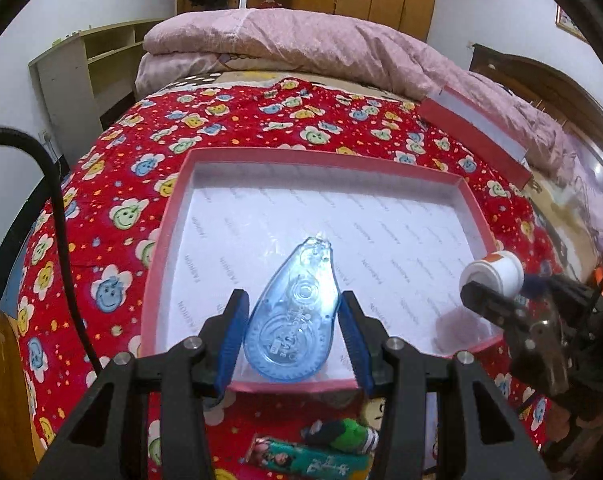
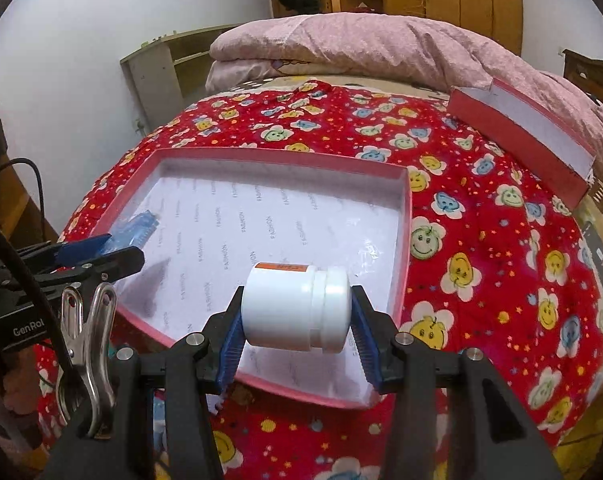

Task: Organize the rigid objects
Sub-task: 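Carry pill bottle in right tool while left tool carries tape over red tray, then open right tool to drop bottle in tray while left tool releases tape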

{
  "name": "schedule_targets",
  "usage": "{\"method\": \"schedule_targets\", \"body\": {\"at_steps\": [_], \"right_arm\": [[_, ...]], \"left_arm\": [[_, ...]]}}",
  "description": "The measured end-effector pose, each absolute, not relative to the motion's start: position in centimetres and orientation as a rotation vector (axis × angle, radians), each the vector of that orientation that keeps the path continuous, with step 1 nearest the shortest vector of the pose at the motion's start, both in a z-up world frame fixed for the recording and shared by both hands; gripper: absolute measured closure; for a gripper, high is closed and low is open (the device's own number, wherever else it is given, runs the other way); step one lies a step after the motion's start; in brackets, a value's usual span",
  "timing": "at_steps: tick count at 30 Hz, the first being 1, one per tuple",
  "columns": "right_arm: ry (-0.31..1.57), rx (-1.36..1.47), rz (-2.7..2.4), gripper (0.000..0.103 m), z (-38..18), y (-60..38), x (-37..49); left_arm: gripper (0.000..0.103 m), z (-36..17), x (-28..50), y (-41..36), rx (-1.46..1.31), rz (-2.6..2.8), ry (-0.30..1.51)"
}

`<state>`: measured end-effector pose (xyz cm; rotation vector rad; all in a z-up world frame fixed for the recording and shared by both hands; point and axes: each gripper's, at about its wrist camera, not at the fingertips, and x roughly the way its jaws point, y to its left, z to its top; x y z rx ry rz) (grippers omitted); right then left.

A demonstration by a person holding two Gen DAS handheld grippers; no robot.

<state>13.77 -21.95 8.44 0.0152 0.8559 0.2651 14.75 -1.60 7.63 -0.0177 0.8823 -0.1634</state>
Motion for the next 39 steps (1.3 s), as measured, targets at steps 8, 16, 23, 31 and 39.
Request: {"method": "schedule_targets", "body": {"at_steps": [8,16,23,31,39], "right_arm": [[0.860,0.037,0.250,0.054,8.2,-22.7,15.6],[0.867,0.053,0.240,0.054,7.6,-23.8,17.7],[0.851,0.040,0.249,0.054,7.4,-23.3,18.8],[0.865,0.029,0.260,0.054,6.6,-22.7,19.0],[0.881,0.066,0.303,0.049,6.7,-22.5,18.9]], "left_arm": [[0.054,7.0,16.9,-2.8,0.018,-0.159,0.907],[0.054,6.9,18.6,-3.4,0.053,-0.125,0.897],[0.054,5.9,19.7,-3.6,0.061,-0.103,0.920],[0.054,5.4,19.9,-3.9,0.081,-0.090,0.914],[0.051,5.9,19.5,-3.4,0.054,-0.093,0.923]]}}
